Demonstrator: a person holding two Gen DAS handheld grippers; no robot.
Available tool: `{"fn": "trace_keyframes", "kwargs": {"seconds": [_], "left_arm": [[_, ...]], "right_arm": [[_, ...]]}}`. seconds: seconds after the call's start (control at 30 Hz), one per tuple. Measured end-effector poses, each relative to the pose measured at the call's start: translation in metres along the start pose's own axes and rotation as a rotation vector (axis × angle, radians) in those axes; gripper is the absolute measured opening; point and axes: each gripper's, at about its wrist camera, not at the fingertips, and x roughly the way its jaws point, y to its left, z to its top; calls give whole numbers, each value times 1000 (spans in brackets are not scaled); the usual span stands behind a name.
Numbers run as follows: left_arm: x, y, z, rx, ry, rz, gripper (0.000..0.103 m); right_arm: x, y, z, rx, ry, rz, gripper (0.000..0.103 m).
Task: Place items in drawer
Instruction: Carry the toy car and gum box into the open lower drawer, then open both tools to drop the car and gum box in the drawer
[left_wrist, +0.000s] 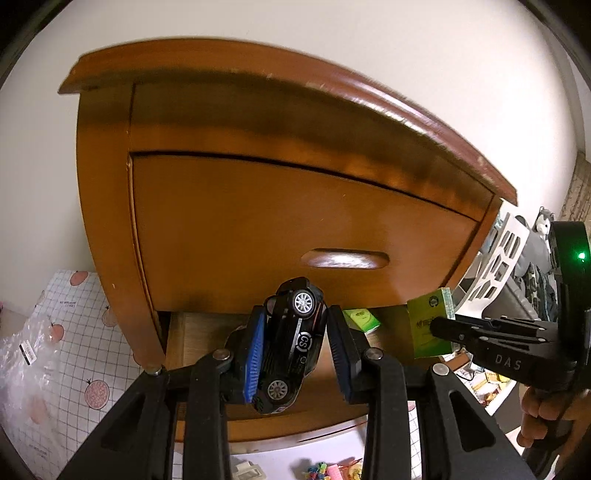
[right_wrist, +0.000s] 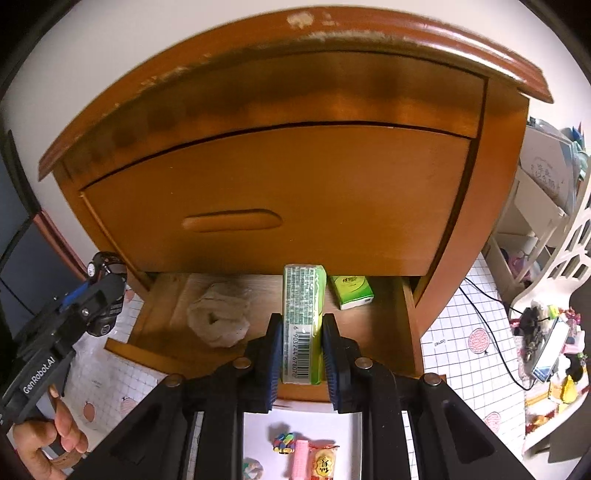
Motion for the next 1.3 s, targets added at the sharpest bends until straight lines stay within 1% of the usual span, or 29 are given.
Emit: {"fn": "trace_keyframes", "kwargs": {"seconds": [0.23, 0.33, 0.53, 0.67, 0.7, 0.77, 0.83, 0.87, 0.9, 1.0, 1.03, 1.07, 1.13, 1.17, 1.2, 1.23, 1.3], "left_arm": [[17, 0, 0, -1, 36, 10, 35], [21, -2, -1, -1, 42, 11, 39], [23, -2, -2, -8, 46, 12, 48], [24, 1, -5, -20, 52, 18, 60], [26, 2, -6, -24, 54, 22, 63], [28, 4, -8, -30, 62, 34, 67], [30, 6, -9, -33, 67, 54, 69], [33, 5, -9, -33, 71, 63, 74], [34, 6, -10, -34, 76, 71, 78], [38, 8, -13, -39, 81, 91, 82], [39, 8, -14, -38, 84, 96, 84], [39, 9, -15, -37, 87, 103, 86], [37, 13, -16, -35, 83, 115, 86], [37, 14, -17, -33, 81, 122, 89], [38, 15, -19, -32, 78, 130, 95], [38, 15, -19, -33, 71, 132, 97], [38, 16, -20, -37, 59, 137, 97]], "right_arm": [[15, 3, 0, -9, 32, -18, 22], [20, 5, 1, -16, 43, -13, 25], [23, 6, -1, -11, 57, -11, 25], [26, 7, -4, -21, 67, -25, 28], [27, 6, -5, -18, 69, -25, 31], [28, 6, -6, -14, 73, -25, 39], [29, 7, -8, -15, 76, -26, 53], [30, 7, -9, -18, 78, -27, 56], [31, 7, -10, -20, 78, -26, 62], [34, 7, -12, -25, 82, -27, 68], [36, 7, -13, -24, 85, -29, 72], [37, 7, -14, -23, 89, -31, 73], [40, 7, -16, -24, 98, -32, 77], [40, 7, -17, -27, 100, -33, 78], [41, 8, -18, -34, 101, -35, 82], [42, 8, -19, -37, 101, -37, 86], [42, 8, -20, -35, 99, -41, 91]]}}
